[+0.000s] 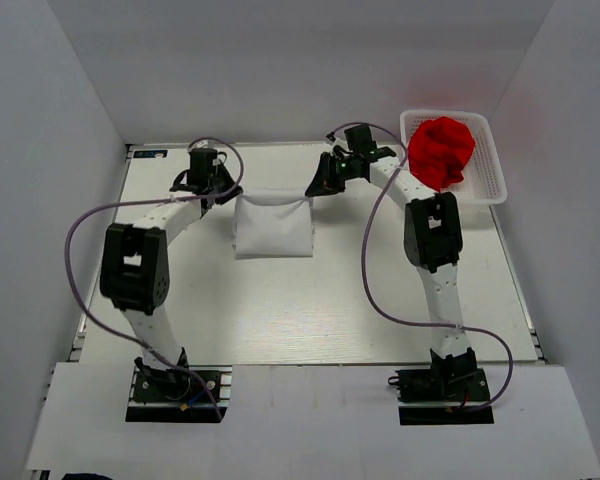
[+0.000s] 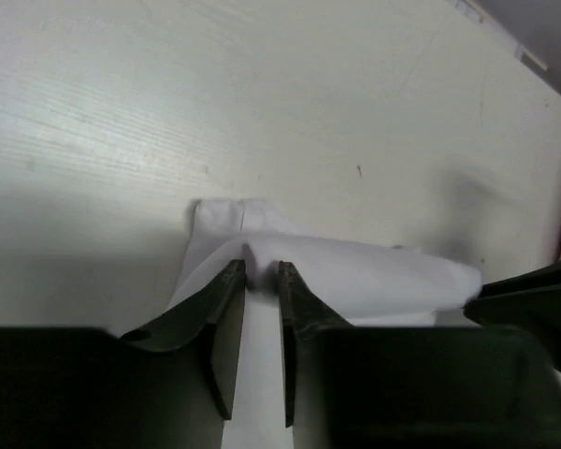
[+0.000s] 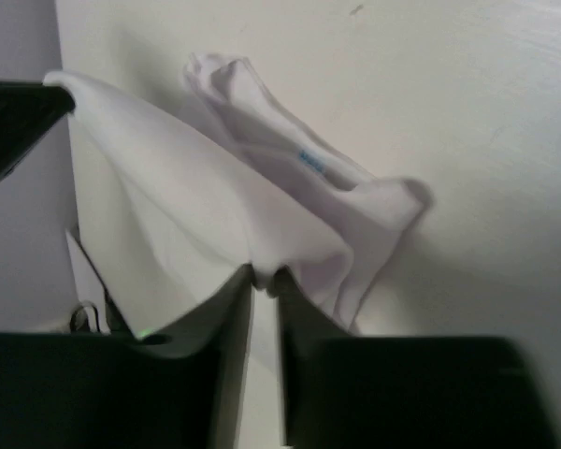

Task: Fold and stack the t-shirts
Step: Fold the long partially folded tshirt into a neat square, then put the neatly folded tshirt into the corner of the board with the left arm

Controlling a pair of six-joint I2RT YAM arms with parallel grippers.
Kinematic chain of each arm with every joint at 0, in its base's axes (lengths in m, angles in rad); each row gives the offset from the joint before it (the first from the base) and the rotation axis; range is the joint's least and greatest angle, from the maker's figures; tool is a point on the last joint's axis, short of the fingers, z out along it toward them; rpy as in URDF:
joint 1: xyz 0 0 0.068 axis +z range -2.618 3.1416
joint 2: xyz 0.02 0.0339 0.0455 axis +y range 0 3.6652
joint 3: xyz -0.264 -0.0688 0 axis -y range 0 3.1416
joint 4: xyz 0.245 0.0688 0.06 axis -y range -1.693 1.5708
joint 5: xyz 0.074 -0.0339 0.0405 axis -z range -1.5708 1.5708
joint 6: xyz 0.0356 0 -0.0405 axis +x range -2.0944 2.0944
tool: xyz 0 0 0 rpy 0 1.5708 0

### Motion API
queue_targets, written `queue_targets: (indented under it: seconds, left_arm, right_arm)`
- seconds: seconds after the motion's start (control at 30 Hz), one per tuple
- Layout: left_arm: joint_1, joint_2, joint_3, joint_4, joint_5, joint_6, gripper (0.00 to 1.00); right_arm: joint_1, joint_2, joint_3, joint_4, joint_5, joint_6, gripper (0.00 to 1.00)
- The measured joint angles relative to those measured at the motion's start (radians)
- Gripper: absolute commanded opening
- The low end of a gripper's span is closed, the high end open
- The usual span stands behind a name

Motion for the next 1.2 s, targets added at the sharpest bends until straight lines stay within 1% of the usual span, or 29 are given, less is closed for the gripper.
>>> queue_targets:
  seconds: [0.03,0.07,0.1,0.2,0.27,0.33,0.4,0.43,0.47,0.5,0.63,0.73,0.8,0.93,0.97,1.03,1.07,1.13,1.17,1.2]
  left_arm:
    - [0.002,0.053,0.042,0.013,0.015,0.018,0.48]
    - [0.004,0.101,0.083,0.017,0.027,0.034,0.52]
    - [0.004,0.156,0.145,0.004,0.038,0.05,0.59]
    - [0.005,0.312,0.363,-0.066,0.057,0.1,0.59]
    - [0.006,0.348,0.422,-0.104,0.057,0.135,0.59]
    - [0.005,0.336,0.413,-0.127,0.056,0.16,0.59]
    - [0.003,0.305,0.371,-0.136,0.055,0.183,0.61]
    - [0.001,0.285,0.344,-0.144,0.055,0.194,0.66]
    - [-0.002,0.266,0.318,-0.154,0.054,0.206,0.92]
    - [-0.005,0.249,0.296,-0.164,0.05,0.223,1.0]
    - [-0.016,0.187,0.219,-0.21,0.023,0.248,1.0]
    - [-0.019,0.174,0.192,-0.221,0.028,0.259,0.9]
    - [-0.018,0.172,0.172,-0.23,0.036,0.266,0.86]
    - [-0.019,0.172,0.121,-0.231,0.064,0.273,0.73]
    - [-0.019,0.174,0.11,-0.234,0.072,0.275,0.65]
    - [-0.023,0.183,0.104,-0.246,0.09,0.277,0.55]
    - [-0.025,0.188,0.104,-0.244,0.103,0.279,0.41]
    - [-0.029,0.195,0.093,-0.229,0.138,0.286,0.25]
    - [-0.031,0.195,0.081,-0.218,0.159,0.291,0.0]
    - [-0.031,0.195,0.071,-0.21,0.176,0.291,0.0]
  right_arm:
    - [-0.006,0.045,0.032,0.028,0.016,0.021,0.9]
    - [-0.017,0.068,0.045,0.048,0.027,0.047,0.9]
    - [-0.024,0.087,0.047,0.076,0.039,0.059,0.9]
    - [-0.04,0.103,0.047,0.111,0.07,0.082,0.9]
    - [-0.046,0.085,0.036,0.141,0.102,0.078,0.9]
    - [-0.043,0.034,-0.019,0.176,0.133,0.071,0.9]
    - [-0.034,-0.044,-0.108,0.21,0.153,0.058,0.9]
    - [-0.027,-0.079,-0.14,0.211,0.158,0.052,0.9]
    - [-0.019,-0.106,-0.16,0.216,0.162,0.047,0.9]
    - [-0.01,-0.131,-0.18,0.224,0.164,0.04,0.9]
    - [0.027,-0.216,-0.29,0.27,0.173,0.02,0.9]
    - [0.049,-0.264,-0.393,0.285,0.181,0.013,0.9]
    - [0.053,-0.278,-0.438,0.289,0.189,0.007,0.9]
    - [0.05,-0.305,-0.51,0.289,0.204,0.0,0.9]
    - [0.048,-0.314,-0.524,0.288,0.208,-0.002,0.9]
    - [0.045,-0.332,-0.545,0.29,0.214,-0.002,0.9]
    - [0.043,-0.342,-0.554,0.292,0.216,-0.003,0.9]
    - [0.042,-0.364,-0.571,0.297,0.218,-0.006,0.9]
    - [0.04,-0.374,-0.58,0.305,0.219,-0.008,0.9]
    - [0.038,-0.382,-0.586,0.308,0.219,-0.01,0.9]
